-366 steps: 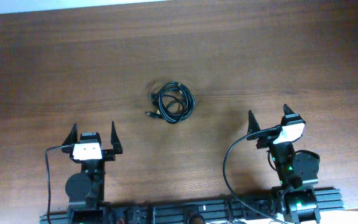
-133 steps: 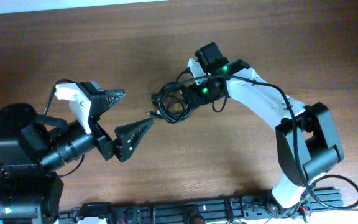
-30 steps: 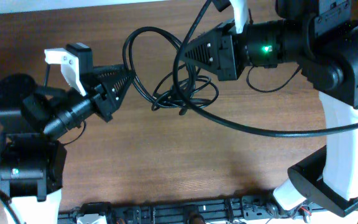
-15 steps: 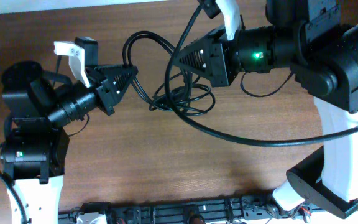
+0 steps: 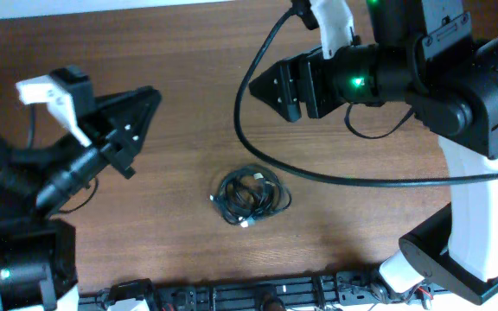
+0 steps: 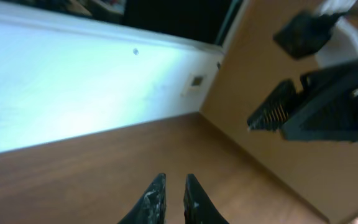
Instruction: Untangle cables
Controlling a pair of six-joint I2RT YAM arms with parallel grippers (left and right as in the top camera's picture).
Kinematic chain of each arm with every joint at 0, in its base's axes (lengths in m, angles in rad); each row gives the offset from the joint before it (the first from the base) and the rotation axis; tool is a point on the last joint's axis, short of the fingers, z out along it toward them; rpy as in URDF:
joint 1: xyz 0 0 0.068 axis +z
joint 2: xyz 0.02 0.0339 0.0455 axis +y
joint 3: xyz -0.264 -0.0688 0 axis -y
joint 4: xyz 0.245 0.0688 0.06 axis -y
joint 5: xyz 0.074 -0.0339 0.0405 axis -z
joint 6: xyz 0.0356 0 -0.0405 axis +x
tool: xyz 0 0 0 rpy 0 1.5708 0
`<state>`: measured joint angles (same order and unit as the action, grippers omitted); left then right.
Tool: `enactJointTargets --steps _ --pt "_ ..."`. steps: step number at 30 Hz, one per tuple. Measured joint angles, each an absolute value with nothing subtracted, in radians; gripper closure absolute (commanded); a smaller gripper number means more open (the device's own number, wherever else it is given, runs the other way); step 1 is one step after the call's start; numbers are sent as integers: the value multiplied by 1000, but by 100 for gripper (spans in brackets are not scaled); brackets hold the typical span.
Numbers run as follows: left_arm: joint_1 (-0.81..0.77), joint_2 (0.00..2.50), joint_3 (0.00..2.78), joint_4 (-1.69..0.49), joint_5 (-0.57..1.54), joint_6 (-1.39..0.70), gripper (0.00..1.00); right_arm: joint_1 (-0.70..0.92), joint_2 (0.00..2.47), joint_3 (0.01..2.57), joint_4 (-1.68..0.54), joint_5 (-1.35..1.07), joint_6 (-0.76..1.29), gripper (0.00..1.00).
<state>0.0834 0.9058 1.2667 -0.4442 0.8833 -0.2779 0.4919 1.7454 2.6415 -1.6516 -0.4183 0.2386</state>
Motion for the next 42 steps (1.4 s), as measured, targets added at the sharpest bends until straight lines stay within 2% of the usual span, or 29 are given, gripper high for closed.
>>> enactJointTargets --steps 6,9,19,21,25,32,42 --pt "139 866 1272 -468 902 -298 64 492 1745 2642 -1674 -286 236 19" --pt "139 866 1277 -546 918 -302 59 492 1745 2641 -1692 -229 235 16" --pt "140 873 1285 -1061 866 -112 59 492 1750 2492 -1692 -147 155 16" --pt "140 873 1285 -1118 828 -72 62 492 1753 2457 -1692 -111 128 8" --pt "140 867 1238 -1133 796 -40 66 492 1754 2411 -1692 -71 113 7" --pt "80 827 992 -1008 773 -46 64 492 1698 2177 -1687 -30 113 6" --pt "-171 787 781 -777 735 -141 56 493 1374 1755 -1494 -14 159 6"
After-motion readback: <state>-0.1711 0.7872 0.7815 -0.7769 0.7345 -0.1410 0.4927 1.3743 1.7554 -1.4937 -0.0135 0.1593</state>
